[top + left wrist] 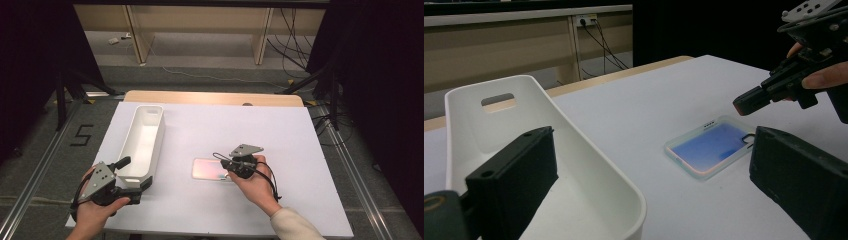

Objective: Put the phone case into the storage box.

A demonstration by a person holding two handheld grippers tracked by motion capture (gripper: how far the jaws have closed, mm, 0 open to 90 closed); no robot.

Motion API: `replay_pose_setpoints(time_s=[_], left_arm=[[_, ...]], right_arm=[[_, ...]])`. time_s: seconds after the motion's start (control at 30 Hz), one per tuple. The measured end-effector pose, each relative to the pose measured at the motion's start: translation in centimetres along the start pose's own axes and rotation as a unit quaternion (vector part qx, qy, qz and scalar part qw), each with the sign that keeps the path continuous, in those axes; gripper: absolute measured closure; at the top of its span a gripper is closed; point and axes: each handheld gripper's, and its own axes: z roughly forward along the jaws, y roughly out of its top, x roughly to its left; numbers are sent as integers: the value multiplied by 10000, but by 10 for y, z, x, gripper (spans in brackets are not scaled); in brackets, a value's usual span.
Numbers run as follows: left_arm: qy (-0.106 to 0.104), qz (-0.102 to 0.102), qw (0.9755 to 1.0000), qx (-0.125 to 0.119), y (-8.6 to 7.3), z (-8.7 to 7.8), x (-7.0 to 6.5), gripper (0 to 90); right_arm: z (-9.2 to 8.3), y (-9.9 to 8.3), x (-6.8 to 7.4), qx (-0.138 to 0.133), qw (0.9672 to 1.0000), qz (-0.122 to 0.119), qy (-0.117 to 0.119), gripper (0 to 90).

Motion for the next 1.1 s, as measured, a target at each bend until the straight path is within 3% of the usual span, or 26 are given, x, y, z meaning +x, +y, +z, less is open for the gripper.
replay_pose_setpoints(time_s=[0.1, 0.23, 0.27, 0.33, 0.47, 0.5, 0.53, 0.63, 0.67, 0.87, 0.9, 1.0, 1.1], left_arm=[[-14, -9, 10000, -30, 0, 0, 0, 46], [-2, 0, 10000, 2, 0, 0, 0, 47], [0, 3, 10000, 5, 0, 0, 0, 48], [3, 2, 10000, 9, 0, 0, 0, 48], [-2, 4, 10000, 14, 0, 1, 0, 50], [-2, -2, 10000, 14, 0, 1, 0, 50], [1, 8, 10000, 15, 0, 1, 0, 51], [-1, -2, 10000, 7, 0, 0, 0, 52], [-4, -3, 10000, 6, 0, 0, 0, 52], [-42, 33, 10000, -39, 0, 0, 0, 52], [-42, 33, 10000, -39, 0, 0, 0, 52], [-24, -10, 10000, -14, 0, 0, 0, 52], [-46, -9, 10000, -41, 0, 0, 0, 53]], right_arm=[[1, -2, -6, 129, 9998, 102, -90, 900], [5, -5, -10, 340, 9991, 64, -250, 900], [5, -5, -10, 454, 9985, 166, -263, 900], [7, -6, -11, 485, 9982, 77, -346, 900], [11, -5, -14, 652, 9968, 193, -431, 900], [12, -5, -16, 626, 9969, 103, -470, 900], [12, -4, -15, 650, 9964, 199, -510, 900], [14, -4, -18, 666, 9962, 130, -547, 900], [15, -4, -18, 698, 9956, 236, -578, 900], [21, -2, -22, 773, 9941, 139, -749, 900], [22, -2, -21, 777, 9939, 235, -751, 900], [25, -2, -22, 818, 9936, 76, -781, 900], [26, -1, -20, 864, 9933, 137, -752, 900]])
